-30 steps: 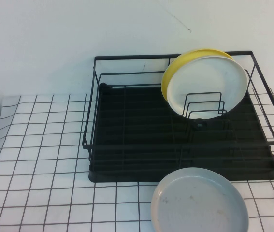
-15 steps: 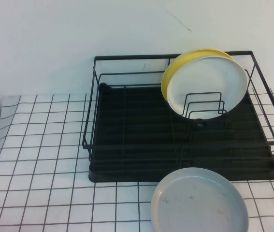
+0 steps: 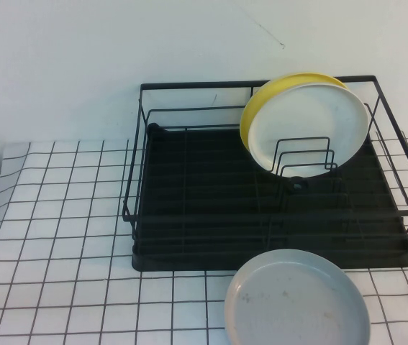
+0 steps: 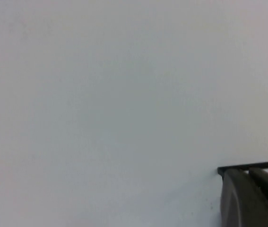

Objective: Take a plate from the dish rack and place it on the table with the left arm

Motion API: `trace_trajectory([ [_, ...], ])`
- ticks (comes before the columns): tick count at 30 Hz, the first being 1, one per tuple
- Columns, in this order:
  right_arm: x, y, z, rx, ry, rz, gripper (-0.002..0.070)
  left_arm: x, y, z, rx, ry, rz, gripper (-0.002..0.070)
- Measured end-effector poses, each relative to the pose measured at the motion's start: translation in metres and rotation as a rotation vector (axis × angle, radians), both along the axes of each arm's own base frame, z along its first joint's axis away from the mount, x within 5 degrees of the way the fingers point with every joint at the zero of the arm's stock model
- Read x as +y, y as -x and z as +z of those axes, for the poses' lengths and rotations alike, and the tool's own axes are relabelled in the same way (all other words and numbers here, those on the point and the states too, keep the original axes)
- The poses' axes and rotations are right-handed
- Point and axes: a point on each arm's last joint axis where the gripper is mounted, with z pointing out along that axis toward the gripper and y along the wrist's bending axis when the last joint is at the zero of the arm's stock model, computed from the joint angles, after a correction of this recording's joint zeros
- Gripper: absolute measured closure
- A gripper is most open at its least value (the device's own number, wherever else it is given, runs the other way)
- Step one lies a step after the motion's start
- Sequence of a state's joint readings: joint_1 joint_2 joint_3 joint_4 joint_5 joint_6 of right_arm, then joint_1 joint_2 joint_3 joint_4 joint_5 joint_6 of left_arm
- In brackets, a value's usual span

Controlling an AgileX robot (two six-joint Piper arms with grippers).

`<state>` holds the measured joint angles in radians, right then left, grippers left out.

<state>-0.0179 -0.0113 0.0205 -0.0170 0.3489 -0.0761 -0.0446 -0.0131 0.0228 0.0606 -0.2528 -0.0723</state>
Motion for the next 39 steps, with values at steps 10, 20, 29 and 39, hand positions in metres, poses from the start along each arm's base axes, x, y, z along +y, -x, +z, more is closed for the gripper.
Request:
trace_trajectory([
  [10, 0.000, 0.000, 0.000, 0.000, 0.000, 0.000, 0.0679, 0.003, 0.003, 0.017, 0.003, 0.195, -0.027, 0.0678],
  [20, 0.000, 0.000, 0.000, 0.000, 0.000, 0.000, 0.0679, -0.003, -0.012, 0.102, 0.310, 0.186, -0.059, 0.0678],
  [29, 0.000, 0.000, 0.000, 0.000, 0.000, 0.000, 0.0679, -0.018, -0.087, 0.134, 0.529, 0.071, -0.141, 0.0678],
  [39, 0.000, 0.000, 0.000, 0.000, 0.000, 0.000, 0.0679, -0.088, -0.202, 0.136, 0.673, -0.206, -0.372, 0.0678],
])
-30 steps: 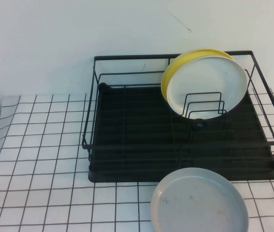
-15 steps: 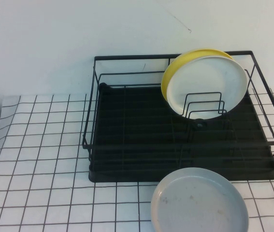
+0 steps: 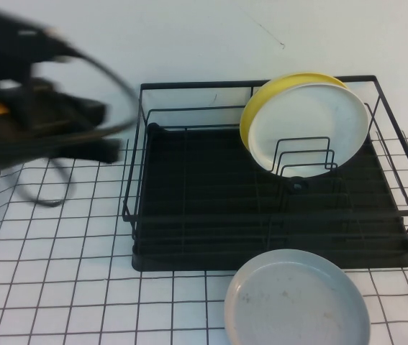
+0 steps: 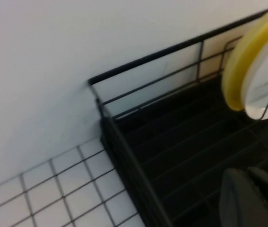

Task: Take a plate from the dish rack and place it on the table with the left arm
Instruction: Grasp the plate from the shelf

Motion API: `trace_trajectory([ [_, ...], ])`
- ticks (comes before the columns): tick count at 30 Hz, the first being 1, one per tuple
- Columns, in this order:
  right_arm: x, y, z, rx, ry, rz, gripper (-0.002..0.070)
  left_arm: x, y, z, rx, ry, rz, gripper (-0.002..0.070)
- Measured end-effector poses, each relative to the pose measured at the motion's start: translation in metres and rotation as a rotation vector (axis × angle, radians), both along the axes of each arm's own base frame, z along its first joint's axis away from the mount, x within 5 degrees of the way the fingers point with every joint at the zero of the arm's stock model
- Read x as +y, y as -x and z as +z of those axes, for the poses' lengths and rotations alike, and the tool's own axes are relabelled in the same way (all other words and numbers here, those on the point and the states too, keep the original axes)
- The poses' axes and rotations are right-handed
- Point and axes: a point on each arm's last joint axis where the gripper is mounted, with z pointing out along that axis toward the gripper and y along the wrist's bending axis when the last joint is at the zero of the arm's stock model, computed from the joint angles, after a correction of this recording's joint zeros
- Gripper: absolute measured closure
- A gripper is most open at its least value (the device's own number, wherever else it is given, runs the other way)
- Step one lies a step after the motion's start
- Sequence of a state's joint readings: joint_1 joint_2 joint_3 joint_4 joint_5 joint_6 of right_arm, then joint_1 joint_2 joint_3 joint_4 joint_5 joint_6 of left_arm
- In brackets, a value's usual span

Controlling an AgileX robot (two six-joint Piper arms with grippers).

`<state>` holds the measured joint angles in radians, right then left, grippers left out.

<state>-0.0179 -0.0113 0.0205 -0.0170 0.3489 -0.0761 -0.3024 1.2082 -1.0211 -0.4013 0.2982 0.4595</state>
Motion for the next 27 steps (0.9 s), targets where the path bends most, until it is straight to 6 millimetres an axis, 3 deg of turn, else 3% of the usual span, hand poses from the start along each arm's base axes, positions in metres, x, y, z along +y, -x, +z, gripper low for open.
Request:
trace_trajectory([
  [7, 0.000, 0.000, 0.000, 0.000, 0.000, 0.000, 0.0679, -0.087, -0.065, -0.033, -0.081, -0.197, -0.208, 0.0678],
  [11, 0.000, 0.000, 0.000, 0.000, 0.000, 0.000, 0.0679, -0.121, -0.098, -0.060, -0.092, -0.254, -0.255, 0.0674],
  [15, 0.000, 0.000, 0.000, 0.000, 0.000, 0.000, 0.0679, -0.142, -0.129, -0.080, -0.084, -0.266, -0.263, 0.0588],
  [19, 0.000, 0.000, 0.000, 0.000, 0.000, 0.000, 0.0679, -0.155, -0.151, -0.091, -0.092, -0.263, -0.261, 0.0382],
  [21, 0.000, 0.000, 0.000, 0.000, 0.000, 0.000, 0.0679, -0.159, -0.158, -0.092, -0.102, -0.256, -0.258, 0.0317],
  [23, 0.000, 0.000, 0.000, 0.000, 0.000, 0.000, 0.0679, -0.162, -0.164, -0.092, -0.114, -0.251, -0.256, 0.0289],
  [27, 0.000, 0.000, 0.000, 0.000, 0.000, 0.000, 0.0679, -0.165, -0.170, -0.090, -0.153, -0.235, -0.241, 0.0306],
])
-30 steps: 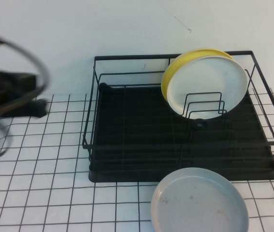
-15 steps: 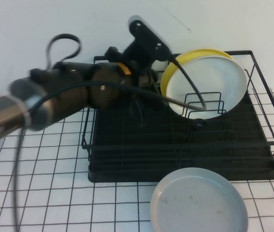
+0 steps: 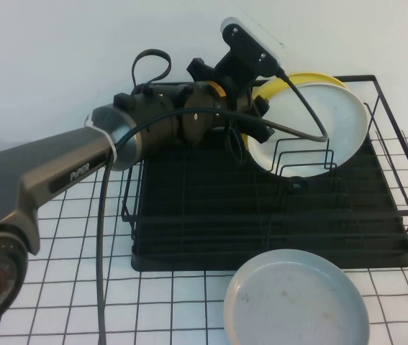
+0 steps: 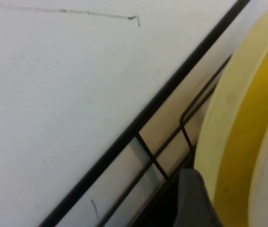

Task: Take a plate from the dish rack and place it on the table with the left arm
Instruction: Grasp the plate from the shelf

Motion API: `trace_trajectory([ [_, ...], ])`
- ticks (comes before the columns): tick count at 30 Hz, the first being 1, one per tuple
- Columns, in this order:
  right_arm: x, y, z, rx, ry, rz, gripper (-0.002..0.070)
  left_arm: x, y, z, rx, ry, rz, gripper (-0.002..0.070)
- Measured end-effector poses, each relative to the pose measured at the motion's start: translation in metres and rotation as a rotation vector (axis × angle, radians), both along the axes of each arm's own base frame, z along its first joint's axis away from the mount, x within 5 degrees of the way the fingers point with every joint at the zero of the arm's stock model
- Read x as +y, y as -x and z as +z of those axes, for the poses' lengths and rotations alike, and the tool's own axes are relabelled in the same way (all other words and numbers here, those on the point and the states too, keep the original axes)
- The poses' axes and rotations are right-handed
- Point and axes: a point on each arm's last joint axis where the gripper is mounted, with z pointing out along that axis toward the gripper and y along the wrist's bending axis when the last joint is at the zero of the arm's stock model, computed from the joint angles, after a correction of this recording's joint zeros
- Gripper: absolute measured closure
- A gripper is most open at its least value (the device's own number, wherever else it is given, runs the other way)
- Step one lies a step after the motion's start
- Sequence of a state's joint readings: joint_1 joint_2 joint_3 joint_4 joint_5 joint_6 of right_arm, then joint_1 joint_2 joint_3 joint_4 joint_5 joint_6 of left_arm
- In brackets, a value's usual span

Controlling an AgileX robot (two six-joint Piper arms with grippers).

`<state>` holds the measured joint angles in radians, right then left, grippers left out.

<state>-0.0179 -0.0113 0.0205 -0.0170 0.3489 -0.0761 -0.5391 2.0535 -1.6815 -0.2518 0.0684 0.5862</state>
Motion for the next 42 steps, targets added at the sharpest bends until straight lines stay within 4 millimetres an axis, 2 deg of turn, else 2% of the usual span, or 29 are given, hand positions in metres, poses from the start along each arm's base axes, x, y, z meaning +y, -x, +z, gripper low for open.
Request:
trace_trajectory([
  [7, 0.000, 0.000, 0.000, 0.000, 0.000, 0.000, 0.0679, -0.005, 0.001, 0.002, -0.030, 0.016, -0.003, 0.0378],
  [19, 0.000, 0.000, 0.000, 0.000, 0.000, 0.000, 0.0679, -0.029, 0.018, 0.000, -0.065, -0.096, -0.115, 0.0387],
  [26, 0.000, 0.000, 0.000, 0.000, 0.000, 0.000, 0.0679, -0.030, 0.016, 0.001, -0.111, -0.102, -0.113, 0.0440],
  [34, 0.000, 0.000, 0.000, 0.000, 0.000, 0.000, 0.0679, -0.034, 0.009, -0.016, -0.141, -0.131, -0.116, 0.0456],
  [40, 0.000, 0.000, 0.000, 0.000, 0.000, 0.000, 0.0679, -0.034, 0.007, -0.014, -0.174, -0.120, -0.109, 0.0461],
  [42, 0.000, 0.000, 0.000, 0.000, 0.000, 0.000, 0.0679, -0.034, 0.007, -0.014, -0.176, -0.118, -0.108, 0.0484],
])
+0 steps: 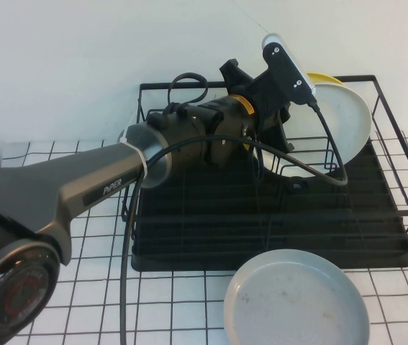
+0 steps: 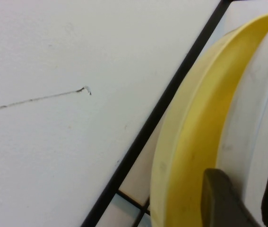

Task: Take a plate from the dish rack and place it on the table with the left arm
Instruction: Grasp the plate from the shelf

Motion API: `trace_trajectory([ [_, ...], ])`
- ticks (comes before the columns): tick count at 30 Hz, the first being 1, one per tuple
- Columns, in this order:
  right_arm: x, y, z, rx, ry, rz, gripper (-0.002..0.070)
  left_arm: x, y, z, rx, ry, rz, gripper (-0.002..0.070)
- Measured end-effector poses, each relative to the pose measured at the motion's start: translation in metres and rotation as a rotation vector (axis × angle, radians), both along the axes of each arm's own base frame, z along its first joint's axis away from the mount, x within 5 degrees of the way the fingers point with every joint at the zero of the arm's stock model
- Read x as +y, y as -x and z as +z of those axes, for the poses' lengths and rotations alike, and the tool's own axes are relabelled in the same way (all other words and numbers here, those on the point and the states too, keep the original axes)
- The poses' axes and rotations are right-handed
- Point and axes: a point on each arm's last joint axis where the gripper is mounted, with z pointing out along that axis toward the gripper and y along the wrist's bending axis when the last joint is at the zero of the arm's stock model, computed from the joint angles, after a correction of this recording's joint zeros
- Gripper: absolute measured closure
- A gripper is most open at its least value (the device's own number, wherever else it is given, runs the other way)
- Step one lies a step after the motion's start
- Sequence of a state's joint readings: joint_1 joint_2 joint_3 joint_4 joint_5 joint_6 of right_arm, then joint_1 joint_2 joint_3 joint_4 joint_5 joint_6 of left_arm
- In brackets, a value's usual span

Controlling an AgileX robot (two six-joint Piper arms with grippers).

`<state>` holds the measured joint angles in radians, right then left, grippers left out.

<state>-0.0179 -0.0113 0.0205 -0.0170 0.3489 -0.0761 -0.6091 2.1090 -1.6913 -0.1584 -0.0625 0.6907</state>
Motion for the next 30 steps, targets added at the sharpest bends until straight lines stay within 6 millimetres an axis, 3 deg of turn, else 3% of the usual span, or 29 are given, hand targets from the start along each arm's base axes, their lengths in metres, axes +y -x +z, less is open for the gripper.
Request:
trace_trajectory([
  [5, 0.0000, 0.0000, 0.0000, 0.000, 0.000, 0.000, 0.0679, 0.0000, -0.0002, 0.0005, -0.006, 0.002, 0.000, 0.0627],
  [8, 0.0000, 0.0000, 0.0000, 0.000, 0.000, 0.000, 0.0679, -0.0001, -0.0004, 0.0014, -0.011, 0.005, 0.001, 0.0657],
  [25, 0.0000, 0.0000, 0.0000, 0.000, 0.000, 0.000, 0.0679, 0.0011, -0.0004, 0.0018, 0.020, -0.019, -0.005, 0.0656],
  [30, 0.0000, 0.0000, 0.0000, 0.000, 0.000, 0.000, 0.0679, 0.0012, 0.0000, 0.0007, 0.031, -0.025, -0.007, 0.0567],
])
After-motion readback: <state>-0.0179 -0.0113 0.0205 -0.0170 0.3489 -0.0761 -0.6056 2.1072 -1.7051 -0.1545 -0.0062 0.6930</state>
